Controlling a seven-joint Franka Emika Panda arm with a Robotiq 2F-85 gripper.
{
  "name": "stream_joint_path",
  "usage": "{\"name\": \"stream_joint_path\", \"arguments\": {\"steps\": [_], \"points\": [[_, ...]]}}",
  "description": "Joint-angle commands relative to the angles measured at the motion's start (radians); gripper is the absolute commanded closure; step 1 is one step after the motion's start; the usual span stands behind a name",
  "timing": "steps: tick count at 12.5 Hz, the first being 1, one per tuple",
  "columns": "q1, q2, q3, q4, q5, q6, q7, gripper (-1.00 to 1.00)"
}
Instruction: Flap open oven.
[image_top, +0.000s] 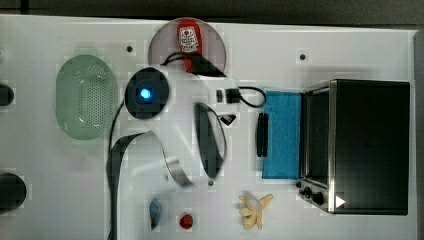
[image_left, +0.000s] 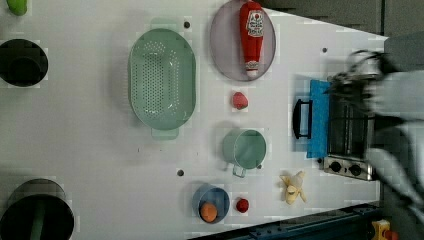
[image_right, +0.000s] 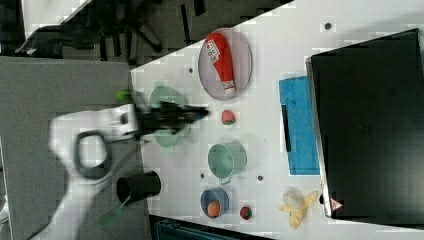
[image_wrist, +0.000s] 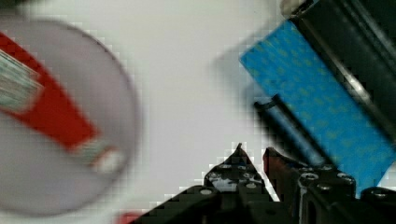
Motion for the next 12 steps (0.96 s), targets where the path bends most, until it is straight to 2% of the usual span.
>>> {"name": "stream_joint_path", "arguments": {"steps": [1,2,3,7,12], "points": [[-0.040,-0.129,-0.080,0.013,0.180,-0.093,0.055,0.65],[-0.040,-0.175,-0.092,0.023,0.248,-0.137,0.055,0.65],[-0.040,-0.215,-0.099,0.035,0.273,-0.175,0.055,0.65],[-0.039,-0.310,-0.093,0.046,0.270,-0.257,0.055,0.65],[-0.039,-0.312,-0.095,0.045,0.270,-0.284,0.055,0.65]]}}
